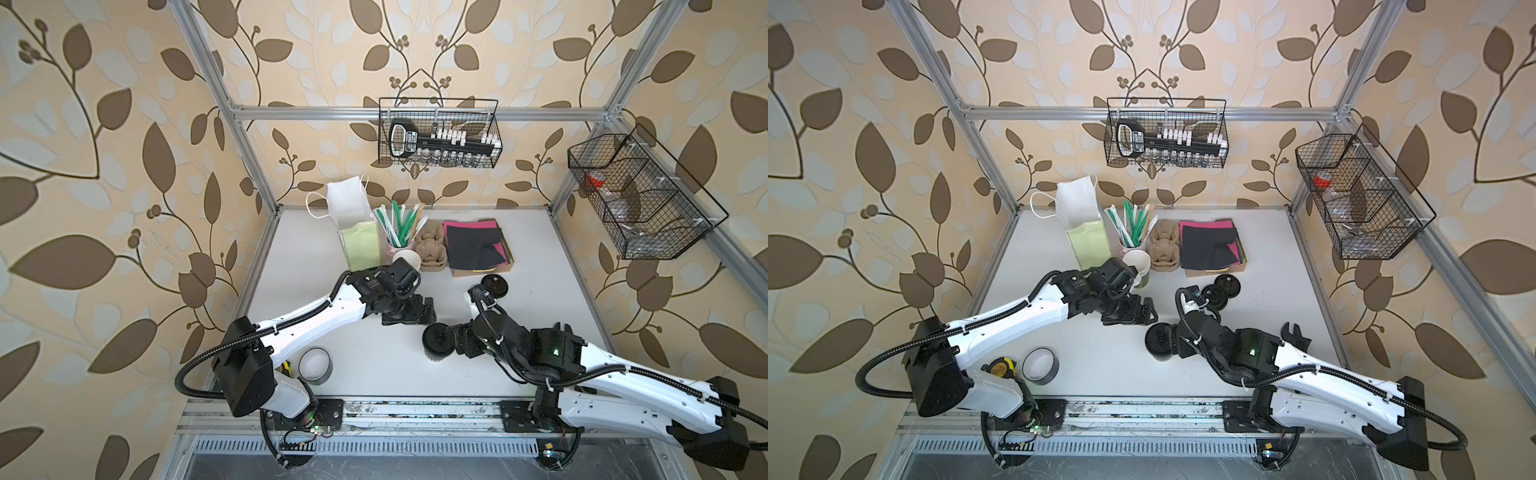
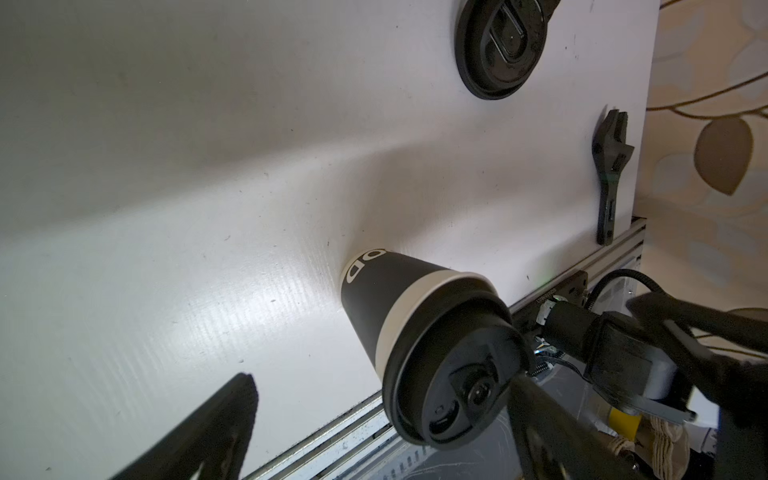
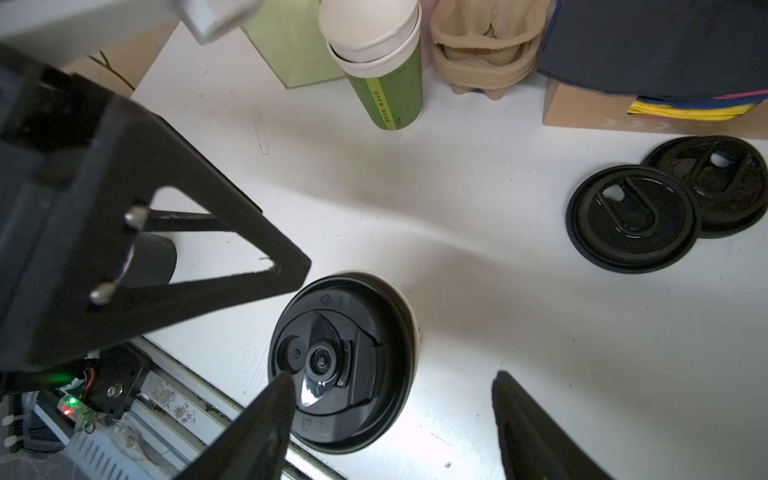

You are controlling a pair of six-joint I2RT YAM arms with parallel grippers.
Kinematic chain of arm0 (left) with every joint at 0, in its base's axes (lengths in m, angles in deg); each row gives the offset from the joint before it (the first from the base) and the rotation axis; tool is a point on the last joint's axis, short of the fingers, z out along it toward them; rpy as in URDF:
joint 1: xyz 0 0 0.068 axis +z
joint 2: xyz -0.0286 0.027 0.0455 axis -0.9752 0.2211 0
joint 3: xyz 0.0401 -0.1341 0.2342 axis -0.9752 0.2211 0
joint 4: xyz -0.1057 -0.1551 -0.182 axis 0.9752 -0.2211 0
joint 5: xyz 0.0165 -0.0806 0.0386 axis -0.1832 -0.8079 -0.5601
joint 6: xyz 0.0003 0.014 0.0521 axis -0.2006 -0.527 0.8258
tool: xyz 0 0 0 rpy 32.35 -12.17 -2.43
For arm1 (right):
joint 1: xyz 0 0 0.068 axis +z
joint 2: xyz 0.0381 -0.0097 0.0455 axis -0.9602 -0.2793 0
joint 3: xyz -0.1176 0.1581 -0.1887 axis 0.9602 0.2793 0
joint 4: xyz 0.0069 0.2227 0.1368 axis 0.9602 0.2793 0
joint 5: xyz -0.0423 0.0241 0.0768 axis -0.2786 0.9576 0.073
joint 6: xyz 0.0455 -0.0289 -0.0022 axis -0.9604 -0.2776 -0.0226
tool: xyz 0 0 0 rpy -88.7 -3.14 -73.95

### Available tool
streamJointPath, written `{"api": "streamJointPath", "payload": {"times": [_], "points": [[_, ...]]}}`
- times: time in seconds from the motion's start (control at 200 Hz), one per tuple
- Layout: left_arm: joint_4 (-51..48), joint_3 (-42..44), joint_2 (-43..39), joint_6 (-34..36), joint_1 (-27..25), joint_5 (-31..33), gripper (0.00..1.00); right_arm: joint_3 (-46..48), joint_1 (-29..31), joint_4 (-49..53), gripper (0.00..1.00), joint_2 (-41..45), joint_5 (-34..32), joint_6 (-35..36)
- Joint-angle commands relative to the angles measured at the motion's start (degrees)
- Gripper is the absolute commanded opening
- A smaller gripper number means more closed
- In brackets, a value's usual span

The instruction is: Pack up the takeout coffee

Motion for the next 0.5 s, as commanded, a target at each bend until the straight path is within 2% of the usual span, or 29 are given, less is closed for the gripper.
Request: {"api": "streamJointPath", "payload": {"times": [0.0,0.185,0.275,0.415,0.495], "points": [[-1.32,1.02,-6.95,1.99,-0.4,2.63,0.97,-0.43,1.3,2.77,0.75,0.77,-4.08,-2.02],[-9.38,-1.3,-11.59,3.75,-0.62,5.83,0.97,0.65,-1.99,4.11,0.76,3.41,-0.41,-2.25],[-14.39,-3.23,-12.42,5.22,-0.58,8.78,0.97,0.39,-0.64,3.16,0.77,3.25,-0.35,-2.05],[-20.52,-5.19,-16.43,8.75,-0.25,17.92,0.99,-5.13,3.32,7.76,0.79,-1.78,-2.97,-2.58],[-23.7,-6.16,-18.71,11.18,0.2,22.75,0.99,-10.45,3.35,14.26,0.79,-5.72,-1.0,-4.8]]}}
